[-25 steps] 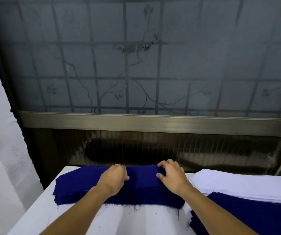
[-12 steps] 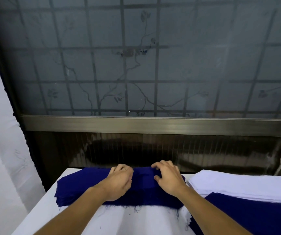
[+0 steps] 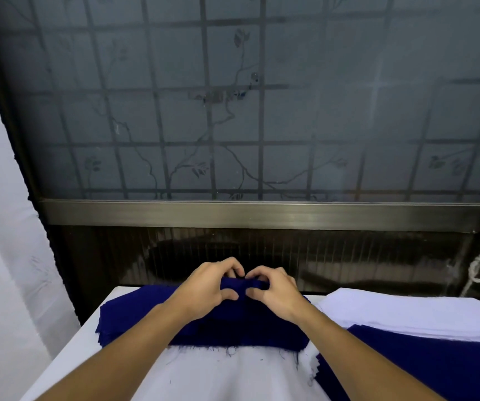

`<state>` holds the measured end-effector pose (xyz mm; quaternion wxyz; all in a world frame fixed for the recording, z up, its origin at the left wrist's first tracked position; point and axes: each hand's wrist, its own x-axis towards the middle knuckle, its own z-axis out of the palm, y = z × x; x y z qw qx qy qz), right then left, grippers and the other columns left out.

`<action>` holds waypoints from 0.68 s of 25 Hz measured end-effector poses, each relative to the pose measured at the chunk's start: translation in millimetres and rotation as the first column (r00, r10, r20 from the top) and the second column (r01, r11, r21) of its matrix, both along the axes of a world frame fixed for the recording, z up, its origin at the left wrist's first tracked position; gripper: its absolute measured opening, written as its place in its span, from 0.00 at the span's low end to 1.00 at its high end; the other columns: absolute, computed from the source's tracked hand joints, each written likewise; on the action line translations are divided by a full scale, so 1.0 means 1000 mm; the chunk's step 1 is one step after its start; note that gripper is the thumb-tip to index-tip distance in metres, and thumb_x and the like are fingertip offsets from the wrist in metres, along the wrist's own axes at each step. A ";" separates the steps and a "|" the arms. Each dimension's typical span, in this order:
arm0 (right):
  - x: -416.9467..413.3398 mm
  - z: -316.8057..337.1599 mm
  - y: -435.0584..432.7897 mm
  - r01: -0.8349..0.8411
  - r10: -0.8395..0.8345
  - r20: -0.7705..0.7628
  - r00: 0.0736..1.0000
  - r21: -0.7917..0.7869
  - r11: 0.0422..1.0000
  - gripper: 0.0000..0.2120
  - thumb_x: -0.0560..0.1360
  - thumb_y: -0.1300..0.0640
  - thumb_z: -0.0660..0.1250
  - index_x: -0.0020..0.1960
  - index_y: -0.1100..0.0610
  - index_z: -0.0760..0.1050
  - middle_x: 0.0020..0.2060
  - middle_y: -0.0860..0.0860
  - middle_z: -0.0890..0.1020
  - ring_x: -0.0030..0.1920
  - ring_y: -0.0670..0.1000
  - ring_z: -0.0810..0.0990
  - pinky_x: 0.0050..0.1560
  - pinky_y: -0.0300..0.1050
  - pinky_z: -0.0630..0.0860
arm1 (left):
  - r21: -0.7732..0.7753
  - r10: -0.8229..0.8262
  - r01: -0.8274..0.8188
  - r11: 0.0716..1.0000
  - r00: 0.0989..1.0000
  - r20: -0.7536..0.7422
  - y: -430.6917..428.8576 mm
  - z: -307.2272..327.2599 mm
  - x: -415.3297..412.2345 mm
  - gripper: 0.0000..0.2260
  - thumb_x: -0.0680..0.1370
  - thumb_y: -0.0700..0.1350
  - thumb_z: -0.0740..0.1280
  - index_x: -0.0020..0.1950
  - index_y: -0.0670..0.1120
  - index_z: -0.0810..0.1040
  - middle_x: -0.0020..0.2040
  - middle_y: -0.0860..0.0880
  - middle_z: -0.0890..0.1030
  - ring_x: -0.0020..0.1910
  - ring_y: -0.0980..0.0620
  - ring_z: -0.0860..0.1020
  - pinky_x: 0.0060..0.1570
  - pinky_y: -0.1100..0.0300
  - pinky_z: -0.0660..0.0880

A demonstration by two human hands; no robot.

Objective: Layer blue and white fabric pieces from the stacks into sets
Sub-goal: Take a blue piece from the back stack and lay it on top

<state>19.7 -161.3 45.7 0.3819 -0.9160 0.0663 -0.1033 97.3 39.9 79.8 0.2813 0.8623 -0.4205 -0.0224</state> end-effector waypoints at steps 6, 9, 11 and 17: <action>-0.032 0.024 -0.022 0.101 -0.064 0.158 0.985 -0.235 0.967 0.08 0.79 0.48 0.70 0.57 0.46 0.82 0.49 0.42 0.79 0.57 0.47 0.75 0.66 0.48 0.70 | 0.197 0.095 -0.151 0.969 0.960 0.265 0.028 0.015 -0.005 0.11 0.78 0.58 0.70 0.58 0.61 0.77 0.51 0.60 0.81 0.51 0.58 0.80 0.51 0.58 0.77; -0.054 0.031 -0.039 0.177 -0.104 0.206 0.973 -0.377 0.909 0.09 0.80 0.46 0.67 0.59 0.44 0.81 0.47 0.38 0.75 0.59 0.50 0.71 0.63 0.42 0.67 | 0.182 0.167 -0.225 0.957 0.943 0.289 0.045 0.026 -0.010 0.06 0.78 0.61 0.69 0.50 0.61 0.77 0.45 0.60 0.81 0.46 0.59 0.79 0.46 0.58 0.77; -0.069 0.033 -0.049 0.207 -0.123 0.220 0.968 -0.415 0.886 0.10 0.81 0.46 0.66 0.59 0.45 0.81 0.49 0.38 0.74 0.60 0.51 0.71 0.61 0.43 0.70 | 0.167 0.207 -0.257 0.952 0.941 0.269 0.051 0.035 -0.017 0.08 0.78 0.61 0.69 0.50 0.59 0.79 0.45 0.59 0.82 0.45 0.58 0.80 0.49 0.54 0.80; -0.125 0.040 -0.078 0.333 -0.266 0.302 0.916 -0.200 0.921 0.06 0.82 0.50 0.66 0.57 0.48 0.79 0.47 0.42 0.82 0.50 0.45 0.80 0.56 0.46 0.78 | 0.115 0.288 -0.316 0.942 0.935 0.209 0.059 0.056 -0.052 0.07 0.78 0.59 0.70 0.51 0.58 0.80 0.45 0.57 0.82 0.43 0.58 0.80 0.47 0.55 0.81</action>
